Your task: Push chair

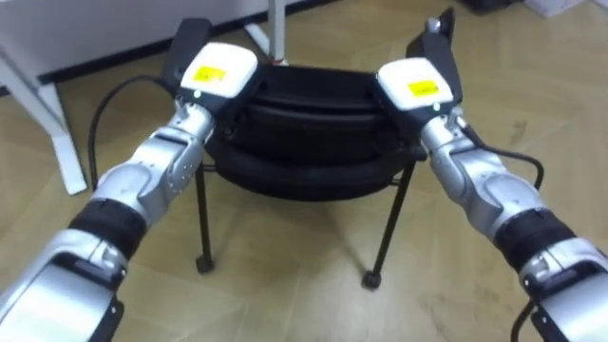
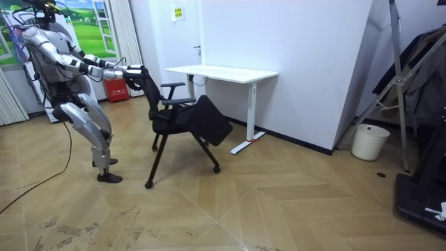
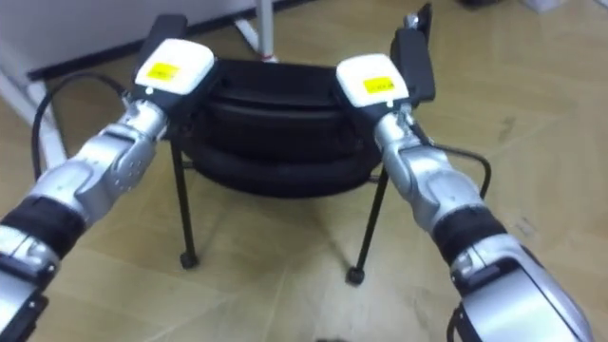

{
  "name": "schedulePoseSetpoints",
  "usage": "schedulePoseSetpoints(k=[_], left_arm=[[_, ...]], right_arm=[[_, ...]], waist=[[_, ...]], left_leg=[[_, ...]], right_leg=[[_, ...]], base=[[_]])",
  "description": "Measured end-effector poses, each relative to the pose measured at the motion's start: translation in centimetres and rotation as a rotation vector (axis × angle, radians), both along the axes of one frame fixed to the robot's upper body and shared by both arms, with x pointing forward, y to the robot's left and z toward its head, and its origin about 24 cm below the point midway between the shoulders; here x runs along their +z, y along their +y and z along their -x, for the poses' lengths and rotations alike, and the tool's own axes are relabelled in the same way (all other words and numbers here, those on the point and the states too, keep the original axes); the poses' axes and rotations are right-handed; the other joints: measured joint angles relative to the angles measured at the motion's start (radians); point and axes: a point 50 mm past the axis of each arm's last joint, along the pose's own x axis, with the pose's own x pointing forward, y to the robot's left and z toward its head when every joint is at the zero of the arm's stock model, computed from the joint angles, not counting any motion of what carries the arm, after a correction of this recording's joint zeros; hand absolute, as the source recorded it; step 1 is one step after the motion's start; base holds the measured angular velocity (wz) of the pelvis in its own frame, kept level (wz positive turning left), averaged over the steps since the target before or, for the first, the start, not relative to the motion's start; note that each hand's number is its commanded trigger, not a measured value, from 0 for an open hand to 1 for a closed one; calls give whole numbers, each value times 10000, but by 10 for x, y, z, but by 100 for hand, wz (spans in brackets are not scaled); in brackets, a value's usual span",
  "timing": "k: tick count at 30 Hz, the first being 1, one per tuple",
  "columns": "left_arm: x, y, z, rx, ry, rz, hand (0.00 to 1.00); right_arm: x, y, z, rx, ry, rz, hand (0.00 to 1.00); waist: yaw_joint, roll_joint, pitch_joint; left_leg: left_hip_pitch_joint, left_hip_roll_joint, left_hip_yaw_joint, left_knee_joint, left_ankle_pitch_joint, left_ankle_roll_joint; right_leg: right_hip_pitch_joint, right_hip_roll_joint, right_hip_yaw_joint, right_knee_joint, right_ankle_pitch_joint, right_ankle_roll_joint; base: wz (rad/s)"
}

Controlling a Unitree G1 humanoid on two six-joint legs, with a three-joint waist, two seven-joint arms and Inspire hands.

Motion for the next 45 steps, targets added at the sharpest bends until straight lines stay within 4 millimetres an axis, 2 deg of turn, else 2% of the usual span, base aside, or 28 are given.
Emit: schedulePoseSetpoints(k=[1,3,5,6,8,9,10,11,12,14,16,19,22,23,24,25,29,30,32,34,35,37,39,41,42,43,44,45], left_arm=[[-1,-3,0,-2,-22,80,100],[-3,-5,1,119,3,175,100],[-7,-7,3,234,-5,293,100],[-10,-8,4,314,-31,303,100],[-14,-11,5,389,-26,337,100],[-18,-15,6,432,17,439,100],[-17,-12,6,529,-6,563,100],[-15,-8,5,657,-65,665,100],[-15,-12,5,838,-106,960,100],[-17,-14,6,870,-53,1025,100],[-17,-14,7,835,-114,1027,100],[-13,-13,7,826,-282,1095,100],[-6,-10,5,813,-537,1017,100],[-6,-10,5,824,-562,998,100],[-4,-9,4,814,-634,920,100],[-3,-9,4,790,-678,877,100],[-1,-4,5,768,-761,646,100],[-1,-3,5,718,-782,591,100],[1,-1,6,706,-806,514,100],[2,-1,6,585,-788,370,100],[2,0,6,572,-770,310,100],[2,3,7,545,-738,136,100],[0,7,7,563,-660,74,100],[-2,8,7,541,-556,-22,100],[-3,9,8,562,-514,-29,100],[-5,9,8,573,-465,-56,100],[-5,10,8,573,-485,-45,100],[-4,9,8,584,-578,11,100]], right_arm=[[1,0,-1,13,-38,9,100],[2,0,-2,-25,-39,106,100],[1,0,-2,-51,-32,143,100],[-1,-1,-1,-99,58,188,100],[-2,-3,-1,-154,120,240,100],[-4,-3,-1,-162,155,327,100],[1,-1,-3,-35,38,408,100],[4,0,-4,22,-71,436,100],[9,0,-6,-5,-258,533,100],[7,0,-6,-113,-195,642,100],[6,-1,-5,-104,-200,685,100],[9,0,-6,-41,-436,641,100],[12,0,-7,-87,-465,444,100],[12,0,-7,-111,-457,433,100],[12,0,-7,-112,-452,372,100],[12,2,-7,-98,-440,299,100],[11,4,-7,-48,-400,232,100],[10,5,-6,-25,-366,239,100],[9,5,-6,-11,-352,189,100],[5,7,-5,-40,-186,74,100],[3,9,-4,-49,-128,30,100],[-2,13,-2,-8,-63,-107,100],[-6,16,0,13,14,-174,100],[-10,18,2,39,124,-247,100],[-11,19,2,38,189,-254,100],[-13,19,2,60,263,-291,100],[-12,19,2,94,280,-315,100],[-10,18,1,52,215,-364,100]], waist=[[5,-65,7],[98,-82,45],[112,-49,90],[113,-74,104],[96,-41,84],[116,271,122],[132,113,140],[175,-29,135],[191,153,84],[331,232,76],[354,193,87],[695,207,67],[913,3,69],[932,-63,80],[957,-110,27],[963,-268,93],[1252,-530,151],[1404,-557,160],[1524,-575,169],[1718,-525,185],[1724,-494,200],[1873,-287,292],[1907,-216,314],[1960,-221,288],[1980,-209,292],[2036,-247,208],[2062,-287,181],[2052,-231,155]], left_leg=[[-311,154,137,705,369,158],[-735,340,391,2017,694,106],[-948,418,579,3022,719,62],[-1004,391,700,3286,730,80],[-1157,399,915,2920,904,334],[-1280,573,937,2507,1040,340],[-1555,587,946,2621,1040,167],[-1769,534,1000,2709,1009,51],[-2129,630,1014,2600,965,7],[-2300,407,1118,1477,1014,37],[-2371,-53,1507,-197,1309,33],[-2309,-479,1902,-1242,1996,248],[-2277,-780,1989,-1447,2601,624],[-2255,-820,1992,-1449,2635,607],[-2210,-864,1996,-1455,2724,688],[-2098,-1011,2009,-1465,2704,724],[-1629,-1159,2368,-1425,2255,1058],[-1495,-1156,2500,-1322,2000,1119],[-1423,-1072,2543,-1011,1516,1196],[-1208,-924,2335,-683,985,1234],[-1100,-834,2269,-657,887,1228],[-736,-463,2039,-613,605,1103],[-498,-239,1940,-613,481,976],[-295,-119,1767,-521,321,720],[-199,-34,1569,-367,169,535],[-164,73,1418,-176,24,283],[-161,110,1356,-125,-15,178],[-178,268,1286,-137,-36,-2]], right_leg=[[154,-104,-354,128,-287,-118],[464,-254,-922,272,-671,-244],[853,-336,-1507,250,-939,-196],[1099,-420,-1908,178,-1093,14],[1361,-385,-2252,20,-1369,1174],[1141,-214,-1412,656,-1340,2203],[550,-119,905,1830,-1754,1706],[362,-44,1188,2144,-2214,1351],[380,-150,1067,2508,-2555,806],[585,-211,916,2228,-2527,843],[824,-226,664,1778,-2344,829],[853,-225,520,1660,-2391,998],[902,-230,524,1615,-2527,1329],[950,-236,523,1596,-2554,1383],[1026,-292,555,1579,-2623,1522],[1195,-379,554,1493,-2662,1599],[1578,-625,765,1372,-2625,1681],[1631,-770,769,1553,-2497,1869],[1610,-900,702,2004,-2221,1912],[1312,-1064,665,3093,-1299,1876],[1210,-1073,719,3404,-1095,1896],[432,-1133,1023,3784,-1098,2009],[-252,-1469,1075,3138,-1025,2043],[-606,-1722,1082,1602,-588,2014],[-636,-1765,1174,679,98,2035],[-609,-1637,1181,545,670,1866],[-610,-1568,1176,613,891,1657],[-459,-1423,978,657,772,1435]], base=[[66],[46],[50],[56],[51],[26],[21],[19],[11],[7],[22],[-5],[3],[11],[15],[15],[-4],[-21],[-15],[-12],[-8],[0],[16],[26],[28],[28],[26],[18]])
